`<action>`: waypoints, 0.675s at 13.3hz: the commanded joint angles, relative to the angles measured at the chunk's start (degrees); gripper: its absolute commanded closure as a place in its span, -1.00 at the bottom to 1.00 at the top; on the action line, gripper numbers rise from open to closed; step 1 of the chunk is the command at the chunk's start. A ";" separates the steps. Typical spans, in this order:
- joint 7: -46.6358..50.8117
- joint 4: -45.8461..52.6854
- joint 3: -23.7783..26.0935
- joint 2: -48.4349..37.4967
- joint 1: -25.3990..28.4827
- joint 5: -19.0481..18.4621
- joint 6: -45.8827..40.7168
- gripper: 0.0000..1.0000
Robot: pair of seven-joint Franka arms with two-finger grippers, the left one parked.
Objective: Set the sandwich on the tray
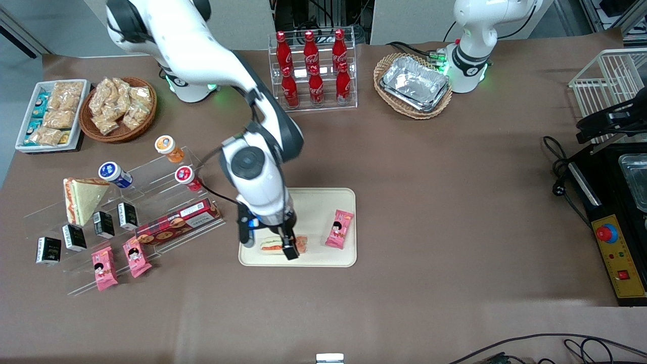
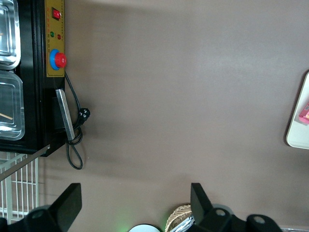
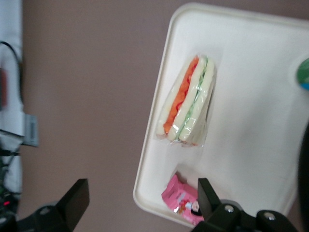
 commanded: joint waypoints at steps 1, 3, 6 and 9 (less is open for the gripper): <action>-14.09 -1.87 -0.57 -12.06 -4.43 1.02 -12.48 -1.00; -29.46 -1.87 -0.66 -16.37 -8.91 0.93 -18.47 -1.00; -51.53 -1.96 -0.75 -20.51 -15.33 -2.38 -26.82 -1.00; -69.56 -2.40 -0.75 -23.41 -20.17 -5.74 -31.49 -1.00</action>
